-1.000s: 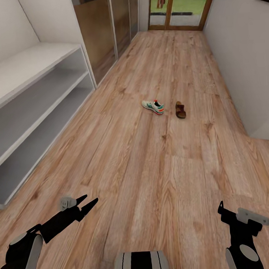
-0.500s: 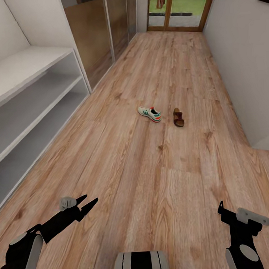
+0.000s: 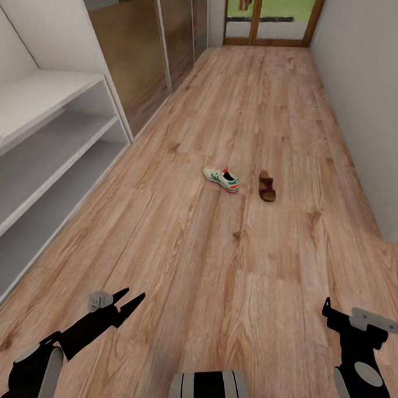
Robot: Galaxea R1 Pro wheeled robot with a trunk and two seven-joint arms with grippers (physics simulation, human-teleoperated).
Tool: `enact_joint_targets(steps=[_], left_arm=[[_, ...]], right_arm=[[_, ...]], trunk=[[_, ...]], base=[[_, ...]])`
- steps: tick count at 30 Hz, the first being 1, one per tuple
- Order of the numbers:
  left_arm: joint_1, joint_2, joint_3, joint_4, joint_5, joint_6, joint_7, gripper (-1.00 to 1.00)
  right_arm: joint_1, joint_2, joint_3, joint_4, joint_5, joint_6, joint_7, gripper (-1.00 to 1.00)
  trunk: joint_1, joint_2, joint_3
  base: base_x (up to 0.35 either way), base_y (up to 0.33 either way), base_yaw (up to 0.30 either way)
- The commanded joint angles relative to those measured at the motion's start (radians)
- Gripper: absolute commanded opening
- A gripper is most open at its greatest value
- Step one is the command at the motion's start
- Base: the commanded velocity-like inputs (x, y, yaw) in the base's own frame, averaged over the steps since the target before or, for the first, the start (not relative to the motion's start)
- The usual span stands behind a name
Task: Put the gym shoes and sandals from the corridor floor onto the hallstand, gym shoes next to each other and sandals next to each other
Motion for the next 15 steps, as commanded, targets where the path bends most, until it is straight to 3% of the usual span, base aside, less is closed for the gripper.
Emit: enact_joint_targets(steps=[1, 15], left_arm=[[0.000, 0.000, 0.001, 0.000, 0.006, 0.009, -0.002, 1.00], [0.000, 0.000, 0.002, 0.000, 0.006, 0.009, -0.002, 1.00]], right_arm=[[0.000, 0.000, 0.000, -0.001, 0.002, 0.007, -0.002, 1.00], [0.000, 0.002, 0.001, -0.001, 0.001, 0.007, -0.002, 1.00]], trunk=[[0.000, 0.000, -0.002], [0.000, 0.000, -0.019]], base=[[0.319, -0.153, 0.154], [0.319, -0.153, 0.163]])
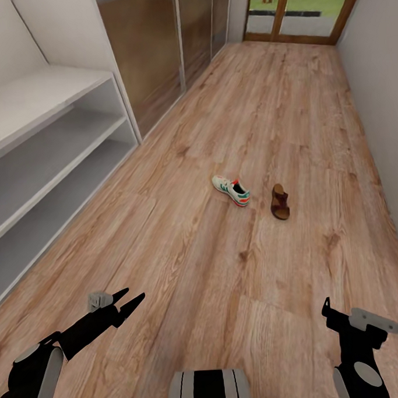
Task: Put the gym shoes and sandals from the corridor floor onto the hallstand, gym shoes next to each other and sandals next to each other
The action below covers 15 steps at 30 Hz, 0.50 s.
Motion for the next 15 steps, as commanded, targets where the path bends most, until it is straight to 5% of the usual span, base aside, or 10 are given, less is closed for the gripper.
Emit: enact_joint_targets(steps=[1, 15], left_arm=[[0.000, 0.000, 0.001, 0.000, 0.006, 0.009, -0.002, 1.00], [0.000, 0.000, -0.001, 0.000, 0.006, 0.009, -0.002, 1.00]], right_arm=[[0.000, 0.000, 0.000, -0.001, 0.002, 0.007, -0.002, 1.00], [0.000, 0.000, 0.000, -0.001, 0.002, 0.007, -0.002, 1.00]], trunk=[[0.000, 0.000, -0.002], [0.000, 0.000, -0.020]], base=[[0.319, -0.153, 0.165], [0.319, -0.153, 0.165]])
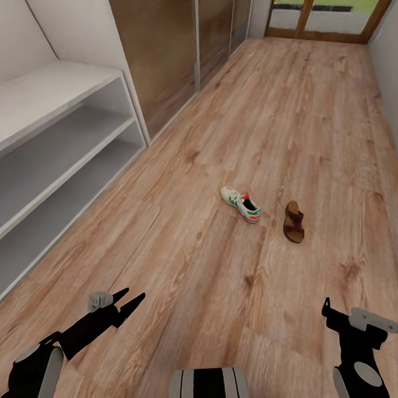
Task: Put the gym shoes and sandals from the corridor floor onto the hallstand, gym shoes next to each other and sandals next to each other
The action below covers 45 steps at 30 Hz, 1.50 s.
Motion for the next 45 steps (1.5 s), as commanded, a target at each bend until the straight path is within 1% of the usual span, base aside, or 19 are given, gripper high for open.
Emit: enact_joint_targets(steps=[1, 16, 32, 45], left_arm=[[0.000, 0.000, 0.001, 0.000, 0.006, 0.009, -0.002, 1.00], [0.000, 0.000, 0.001, 0.000, 0.006, 0.009, -0.002, 1.00], [0.000, 0.000, 0.001, 0.000, 0.006, 0.009, -0.002, 1.00], [0.000, 0.000, 0.001, 0.000, 0.006, 0.009, -0.002, 1.00]], right_arm=[[0.000, 0.000, 0.000, -0.001, 0.002, 0.007, -0.002, 1.00], [0.000, 0.000, 0.000, -0.001, 0.002, 0.007, -0.002, 1.00], [0.000, 0.000, 0.000, -0.001, 0.002, 0.007, -0.002, 1.00], [0.000, 0.000, 0.000, -0.001, 0.002, 0.007, -0.002, 1.00]], trunk=[[0.000, 0.000, -0.002], [0.000, 0.000, -0.021], [0.000, 0.000, -0.041], [0.000, 0.000, -0.057]], base=[[0.318, -0.153, 0.165], [0.271, -0.152, 0.165], [0.156, -0.133, 0.168], [0.145, -0.178, 0.172]])
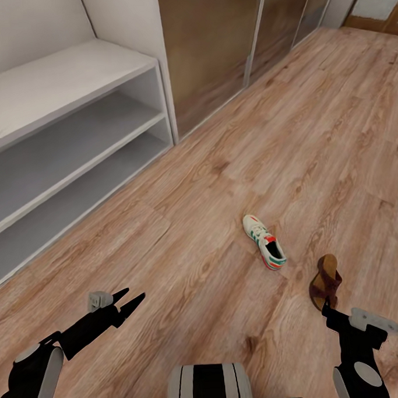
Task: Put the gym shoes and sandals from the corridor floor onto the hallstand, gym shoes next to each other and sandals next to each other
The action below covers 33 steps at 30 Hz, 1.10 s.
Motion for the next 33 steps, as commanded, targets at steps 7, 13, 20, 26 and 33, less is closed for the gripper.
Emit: enact_joint_targets(steps=[7, 13, 20, 26, 33], left_arm=[[0.000, 0.000, 0.001, 0.000, 0.006, 0.009, -0.002, 1.00], [0.000, 0.000, 0.001, 0.000, 0.006, 0.009, -0.002, 1.00], [0.000, 0.000, 0.001, 0.000, 0.006, 0.009, -0.002, 1.00], [0.000, 0.000, 0.001, 0.000, 0.007, 0.009, -0.002, 1.00], [0.000, 0.000, 0.001, 0.000, 0.007, 0.009, -0.003, 1.00]], right_arm=[[0.000, 0.000, 0.000, -0.001, 0.002, 0.007, -0.002, 1.00], [0.000, 0.000, -0.001, -0.001, 0.002, 0.007, -0.002, 1.00], [0.000, 0.000, 0.000, -0.001, 0.002, 0.007, -0.002, 1.00], [0.000, 0.000, -0.001, -0.001, 0.003, 0.007, -0.002, 1.00], [0.000, 0.000, -0.001, -0.001, 0.004, 0.007, -0.002, 1.00]], trunk=[[0.000, 0.000, -0.009], [0.000, 0.000, -0.017], [0.000, 0.000, -0.026], [0.000, 0.000, -0.033], [0.000, 0.000, -0.042]], base=[[0.138, -0.151, 0.176], [0.090, -0.079, 0.176], [0.020, -0.015, 0.176], [0.003, -0.002, 0.176], [0.011, -0.003, 0.176]])
